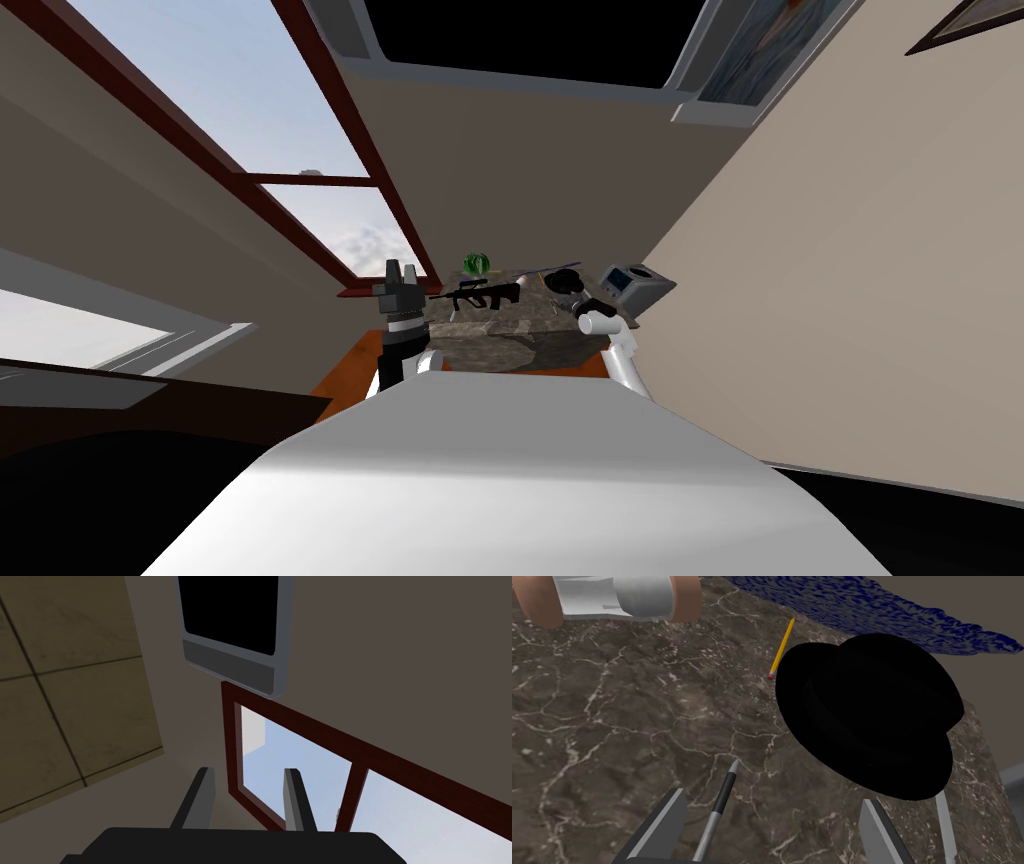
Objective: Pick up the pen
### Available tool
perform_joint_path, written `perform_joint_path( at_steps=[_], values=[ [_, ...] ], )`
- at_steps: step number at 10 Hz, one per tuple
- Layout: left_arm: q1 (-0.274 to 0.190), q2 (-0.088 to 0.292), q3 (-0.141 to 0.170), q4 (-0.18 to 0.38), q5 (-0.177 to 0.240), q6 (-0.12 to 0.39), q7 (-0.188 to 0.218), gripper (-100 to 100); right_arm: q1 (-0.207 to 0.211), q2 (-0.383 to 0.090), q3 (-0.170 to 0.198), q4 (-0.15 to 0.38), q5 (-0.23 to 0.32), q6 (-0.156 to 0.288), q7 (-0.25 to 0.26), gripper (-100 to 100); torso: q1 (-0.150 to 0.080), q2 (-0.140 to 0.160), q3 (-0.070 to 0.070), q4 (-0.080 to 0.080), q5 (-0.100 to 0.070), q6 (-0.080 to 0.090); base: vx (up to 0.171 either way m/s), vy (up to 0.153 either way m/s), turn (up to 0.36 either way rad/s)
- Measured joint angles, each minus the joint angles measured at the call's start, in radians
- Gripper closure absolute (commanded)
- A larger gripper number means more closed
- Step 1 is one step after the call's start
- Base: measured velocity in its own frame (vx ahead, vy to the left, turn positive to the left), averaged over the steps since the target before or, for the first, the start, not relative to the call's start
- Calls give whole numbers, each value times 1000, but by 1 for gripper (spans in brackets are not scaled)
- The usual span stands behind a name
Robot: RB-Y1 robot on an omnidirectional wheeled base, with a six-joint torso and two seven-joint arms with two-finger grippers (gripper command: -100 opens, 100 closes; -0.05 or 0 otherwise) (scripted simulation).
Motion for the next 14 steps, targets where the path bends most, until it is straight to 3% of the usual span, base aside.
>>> perform_joint_path(
  at_steps=[14],
  values=[
    [0, 0, 0, 0, 0, 0, 0, 0, -159, -60, -14, 180, -75, 366, -327, -100, 0, 0, 0, 0, 0, 0, 14, 0, 37]
  ],
)
